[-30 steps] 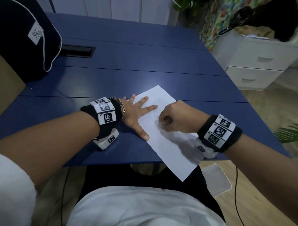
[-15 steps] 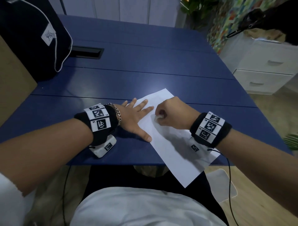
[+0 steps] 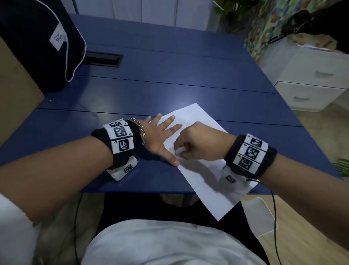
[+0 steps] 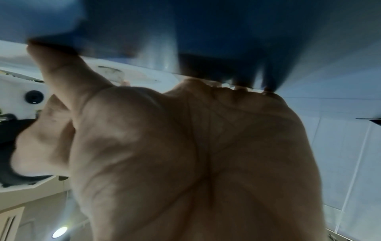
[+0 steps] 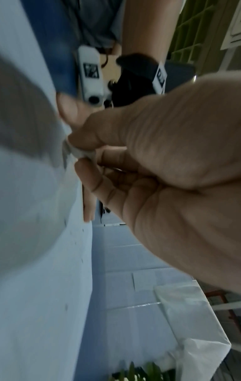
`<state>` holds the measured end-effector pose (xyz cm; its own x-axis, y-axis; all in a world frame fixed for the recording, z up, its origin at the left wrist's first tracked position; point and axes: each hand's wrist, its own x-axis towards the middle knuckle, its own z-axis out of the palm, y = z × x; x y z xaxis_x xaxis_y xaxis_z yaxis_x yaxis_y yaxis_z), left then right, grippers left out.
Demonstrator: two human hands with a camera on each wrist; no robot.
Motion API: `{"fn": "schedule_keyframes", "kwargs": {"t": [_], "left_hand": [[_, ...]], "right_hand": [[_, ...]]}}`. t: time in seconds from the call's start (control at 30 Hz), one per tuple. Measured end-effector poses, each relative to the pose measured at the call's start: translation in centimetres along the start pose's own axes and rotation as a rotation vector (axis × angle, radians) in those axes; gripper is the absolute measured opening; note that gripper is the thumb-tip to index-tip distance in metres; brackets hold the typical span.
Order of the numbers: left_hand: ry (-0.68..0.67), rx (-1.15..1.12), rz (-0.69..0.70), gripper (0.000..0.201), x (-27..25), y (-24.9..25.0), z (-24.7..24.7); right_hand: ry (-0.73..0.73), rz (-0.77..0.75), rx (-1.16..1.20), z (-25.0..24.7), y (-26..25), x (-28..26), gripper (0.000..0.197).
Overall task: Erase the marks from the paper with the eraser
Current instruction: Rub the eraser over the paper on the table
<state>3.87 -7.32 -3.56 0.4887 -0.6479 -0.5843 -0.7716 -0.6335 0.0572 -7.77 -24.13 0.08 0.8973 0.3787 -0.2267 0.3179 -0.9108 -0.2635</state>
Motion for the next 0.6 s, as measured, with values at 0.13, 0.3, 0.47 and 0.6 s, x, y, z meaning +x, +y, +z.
{"fn": "schedule_keyframes", "kwargs": {"t": [0.13,0.3,0.47,0.6], "left_hand": [[-0.015,-0.002,-0.012,0.150,-0.1,0.1,-0.2],[-0.013,0.013,-0.015,0.150,-0.2,0.2,-0.2],[-0.013,0.010,-0.017,0.145,-0.2,0.2,-0.2],[-0.020,0.020,-0.025,0.142,-0.3,0.2,-0.3]], "right_hand": [[0.123,0.080,-0.053,-0.8,2.4,1.0,0.009],[0.046,0.021,-0.002,0.3,0.8,0.1,0.007],[0.112,0.074,0.003,-0.5,2.5,0.9,0.014],[0.064,0.088,0.098,-0.1,1.7,0.1,0.013]]}}
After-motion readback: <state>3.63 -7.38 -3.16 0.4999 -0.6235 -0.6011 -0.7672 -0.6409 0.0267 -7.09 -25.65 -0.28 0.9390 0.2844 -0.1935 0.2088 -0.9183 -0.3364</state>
